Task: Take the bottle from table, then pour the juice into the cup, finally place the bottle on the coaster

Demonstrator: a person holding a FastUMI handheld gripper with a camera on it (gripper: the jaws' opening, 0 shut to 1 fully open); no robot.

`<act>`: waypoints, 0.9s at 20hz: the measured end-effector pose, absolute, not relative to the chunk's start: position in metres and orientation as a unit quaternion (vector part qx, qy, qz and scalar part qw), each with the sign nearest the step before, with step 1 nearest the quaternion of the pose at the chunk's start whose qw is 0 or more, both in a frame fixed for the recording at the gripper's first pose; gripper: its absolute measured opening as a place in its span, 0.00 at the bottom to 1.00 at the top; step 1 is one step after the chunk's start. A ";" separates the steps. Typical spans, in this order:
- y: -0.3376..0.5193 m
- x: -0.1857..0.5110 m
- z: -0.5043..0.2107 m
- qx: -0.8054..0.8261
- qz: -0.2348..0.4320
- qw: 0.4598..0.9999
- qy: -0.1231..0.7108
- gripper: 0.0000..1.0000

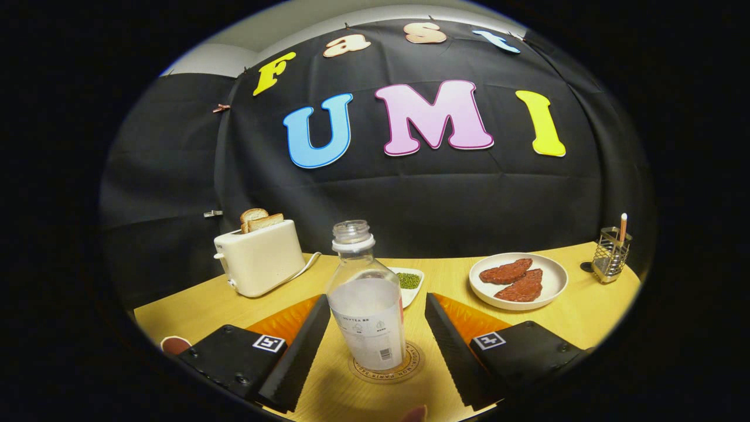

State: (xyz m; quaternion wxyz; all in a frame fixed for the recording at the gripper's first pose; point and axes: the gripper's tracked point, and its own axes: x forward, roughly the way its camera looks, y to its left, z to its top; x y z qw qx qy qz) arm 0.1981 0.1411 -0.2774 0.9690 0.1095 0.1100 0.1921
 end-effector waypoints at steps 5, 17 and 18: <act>0.126 0.168 -0.247 0.099 0.195 0.969 0.112 0.99; 0.079 0.100 -0.150 0.094 0.158 0.978 0.095 1.00; 0.071 0.097 -0.139 0.092 0.147 0.981 0.091 1.00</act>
